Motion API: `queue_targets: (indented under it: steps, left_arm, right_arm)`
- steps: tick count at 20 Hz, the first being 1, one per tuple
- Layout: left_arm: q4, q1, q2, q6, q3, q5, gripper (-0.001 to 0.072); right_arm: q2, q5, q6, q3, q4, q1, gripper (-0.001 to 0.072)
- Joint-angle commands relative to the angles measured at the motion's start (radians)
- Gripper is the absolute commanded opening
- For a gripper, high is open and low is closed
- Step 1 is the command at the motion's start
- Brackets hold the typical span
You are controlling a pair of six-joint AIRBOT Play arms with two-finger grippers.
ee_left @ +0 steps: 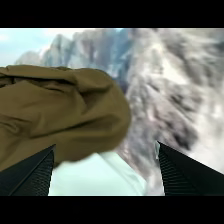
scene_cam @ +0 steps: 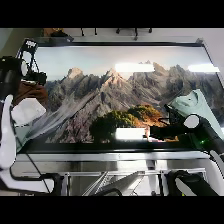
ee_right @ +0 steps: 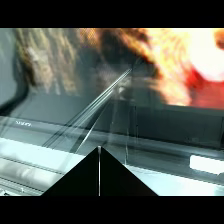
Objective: Fold the shirts.
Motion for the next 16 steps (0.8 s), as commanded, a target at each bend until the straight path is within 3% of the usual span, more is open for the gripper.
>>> queue_targets:
  steps: [1, 6, 11, 12, 13, 14, 15, 16]
  left_arm:
    - [-0.002, 0.1, -0.293, 0.032, 0.177, 0.052, 0.0699]
    - [-0.003, 0.132, -0.542, 0.052, 0.316, 0.042, 0.0699]
    - [0.026, 0.132, -0.625, 0.065, 0.32, 0.093, 0.0697]
    - [0.037, 0.132, -0.624, 0.065, 0.32, 0.119, 0.0622]
    - [0.05, 0.132, -0.617, 0.064, 0.32, 0.137, 0.0394]
    - [0.059, 0.131, -0.604, 0.065, 0.32, 0.134, 0.0081]
    - [0.058, 0.131, -0.589, 0.063, 0.32, 0.123, 0.0016]
    - [0.058, 0.13, -0.565, 0.059, 0.32, 0.115, 0.0015]
  right_arm:
    - [0.0, -0.001, 0.0, -0.001, 0.0, 0.001, 0.0023]
    - [0.0, -0.003, 0.0, -0.001, 0.0, 0.001, 0.0024]
    - [0.0, -0.003, 0.0, -0.001, 0.0, 0.001, 0.0024]
    - [0.0, -0.003, 0.0, -0.001, 0.0, 0.001, 0.0024]
    - [0.0, -0.003, 0.0, -0.001, 0.0, 0.001, 0.0024]
    - [0.0, -0.003, 0.0, -0.001, 0.0, 0.001, 0.0023]
    - [0.0, -0.003, 0.0, -0.001, 0.0, 0.001, 0.0023]
    - [0.0, -0.003, 0.0, -0.001, 0.0, 0.001, 0.0023]
